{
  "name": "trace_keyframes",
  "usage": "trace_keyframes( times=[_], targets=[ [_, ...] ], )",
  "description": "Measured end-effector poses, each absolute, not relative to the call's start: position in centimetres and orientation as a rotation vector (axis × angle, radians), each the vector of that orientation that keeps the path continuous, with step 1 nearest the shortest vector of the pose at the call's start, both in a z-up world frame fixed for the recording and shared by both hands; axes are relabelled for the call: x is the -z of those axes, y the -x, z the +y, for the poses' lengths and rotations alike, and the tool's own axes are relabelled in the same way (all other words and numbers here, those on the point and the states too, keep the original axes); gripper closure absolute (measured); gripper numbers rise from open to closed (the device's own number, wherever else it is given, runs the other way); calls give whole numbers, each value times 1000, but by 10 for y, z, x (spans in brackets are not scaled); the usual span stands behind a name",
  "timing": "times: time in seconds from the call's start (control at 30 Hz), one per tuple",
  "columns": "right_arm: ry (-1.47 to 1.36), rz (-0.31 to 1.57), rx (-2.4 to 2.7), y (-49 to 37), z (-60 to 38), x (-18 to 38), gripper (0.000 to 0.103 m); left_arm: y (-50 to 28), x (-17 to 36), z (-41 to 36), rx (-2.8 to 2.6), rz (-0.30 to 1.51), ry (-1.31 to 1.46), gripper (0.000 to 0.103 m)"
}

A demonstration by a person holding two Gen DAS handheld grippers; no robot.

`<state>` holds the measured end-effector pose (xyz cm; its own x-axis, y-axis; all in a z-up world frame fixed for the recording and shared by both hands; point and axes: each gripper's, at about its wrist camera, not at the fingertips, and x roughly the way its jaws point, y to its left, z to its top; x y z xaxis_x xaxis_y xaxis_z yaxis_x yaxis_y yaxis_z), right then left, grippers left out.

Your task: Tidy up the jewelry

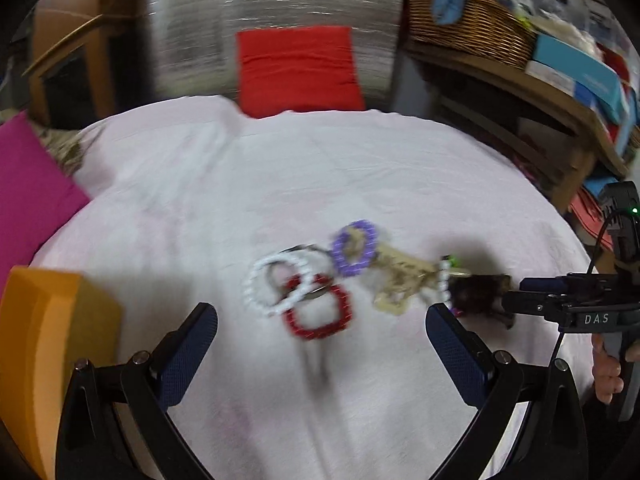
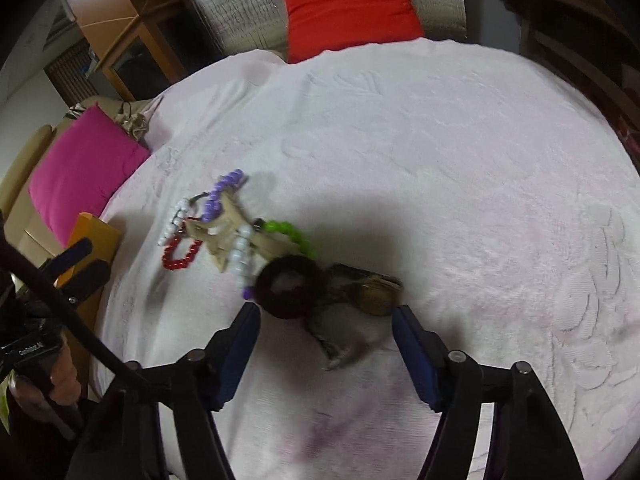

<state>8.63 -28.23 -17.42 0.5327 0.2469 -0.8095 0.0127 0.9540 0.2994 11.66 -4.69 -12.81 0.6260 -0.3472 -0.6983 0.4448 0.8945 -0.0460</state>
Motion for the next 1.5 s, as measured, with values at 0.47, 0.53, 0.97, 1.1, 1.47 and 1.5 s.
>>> trace_keyframes(
  times=[0.47, 0.53, 0.97, 1.1, 1.47, 1.5],
  targets=[
    [-337, 918, -172, -65, -292, 150, 32, -108, 131, -58, 331, 784, -218, 0],
    [-296, 887, -173, -60, -280, 142, 32, -102, 126, -58, 306, 772, -219, 0],
    [-176, 721, -133, -17, -232, 98, 32, -55, 76, -48, 200, 646, -211, 0],
    [-146, 682, -103, -11, -223, 88, 32, -51, 71, -39, 151, 639, -185, 0],
    [-134, 693, -101, -16, -213, 90, 32, -56, 74, -28, 94, 648, -176, 0],
    [-133, 692, -100, -15, -213, 90, 32, -57, 74, -27, 90, 650, -176, 0]
  ],
)
